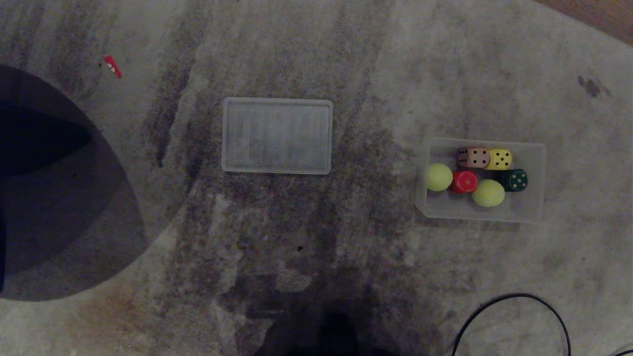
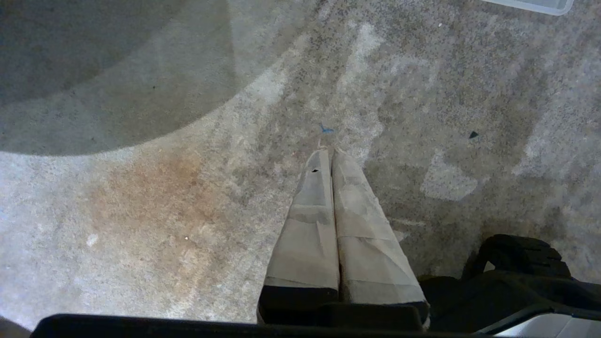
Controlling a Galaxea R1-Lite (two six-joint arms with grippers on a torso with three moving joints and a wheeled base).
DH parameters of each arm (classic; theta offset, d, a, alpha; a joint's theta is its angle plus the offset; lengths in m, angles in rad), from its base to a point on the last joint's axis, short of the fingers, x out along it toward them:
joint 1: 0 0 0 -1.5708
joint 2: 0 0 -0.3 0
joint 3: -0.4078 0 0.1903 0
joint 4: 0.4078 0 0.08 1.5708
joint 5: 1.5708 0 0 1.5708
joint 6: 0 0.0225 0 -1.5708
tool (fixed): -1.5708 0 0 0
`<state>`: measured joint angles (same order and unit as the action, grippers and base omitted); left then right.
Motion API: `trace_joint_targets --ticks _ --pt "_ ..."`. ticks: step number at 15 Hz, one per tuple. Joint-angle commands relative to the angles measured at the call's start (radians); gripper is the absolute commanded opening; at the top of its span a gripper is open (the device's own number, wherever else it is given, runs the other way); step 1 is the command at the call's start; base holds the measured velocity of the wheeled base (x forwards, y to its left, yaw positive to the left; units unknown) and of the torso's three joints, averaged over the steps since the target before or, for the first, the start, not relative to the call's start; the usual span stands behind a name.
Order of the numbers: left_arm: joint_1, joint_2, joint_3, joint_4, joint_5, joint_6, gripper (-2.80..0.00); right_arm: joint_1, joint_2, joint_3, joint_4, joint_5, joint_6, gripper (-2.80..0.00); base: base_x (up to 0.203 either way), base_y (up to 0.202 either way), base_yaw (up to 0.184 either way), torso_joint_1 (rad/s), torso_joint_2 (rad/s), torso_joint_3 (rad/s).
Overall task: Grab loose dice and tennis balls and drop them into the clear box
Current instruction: Close the lid
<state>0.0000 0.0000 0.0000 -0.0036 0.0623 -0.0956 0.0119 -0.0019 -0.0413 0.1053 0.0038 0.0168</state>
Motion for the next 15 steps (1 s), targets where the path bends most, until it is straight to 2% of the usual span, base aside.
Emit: trace_joint_targets --ticks 1,6,15 --pt "0.0 0.002 0.002 0.001 0.002 -0.006 -2.8 0.0 0.003 0.0 0.004 -0.001 0.005 -2.8 0.0 0.0 0.0 0.0 0.0 0.0" --pt "0.0 0.002 0.002 -0.001 -0.001 -0.003 -2.8 0.0 0.003 0.0 0.004 -0.001 0.005 -2.8 0.0 0.0 0.0 0.001 0.0 0.029" --pt "0.0 0.002 0.002 -0.003 0.002 -0.01 -2.8 0.0 0.003 0.0 0.004 -0.001 0.004 -2.8 0.0 0.0 0.0 0.004 0.0 0.199"
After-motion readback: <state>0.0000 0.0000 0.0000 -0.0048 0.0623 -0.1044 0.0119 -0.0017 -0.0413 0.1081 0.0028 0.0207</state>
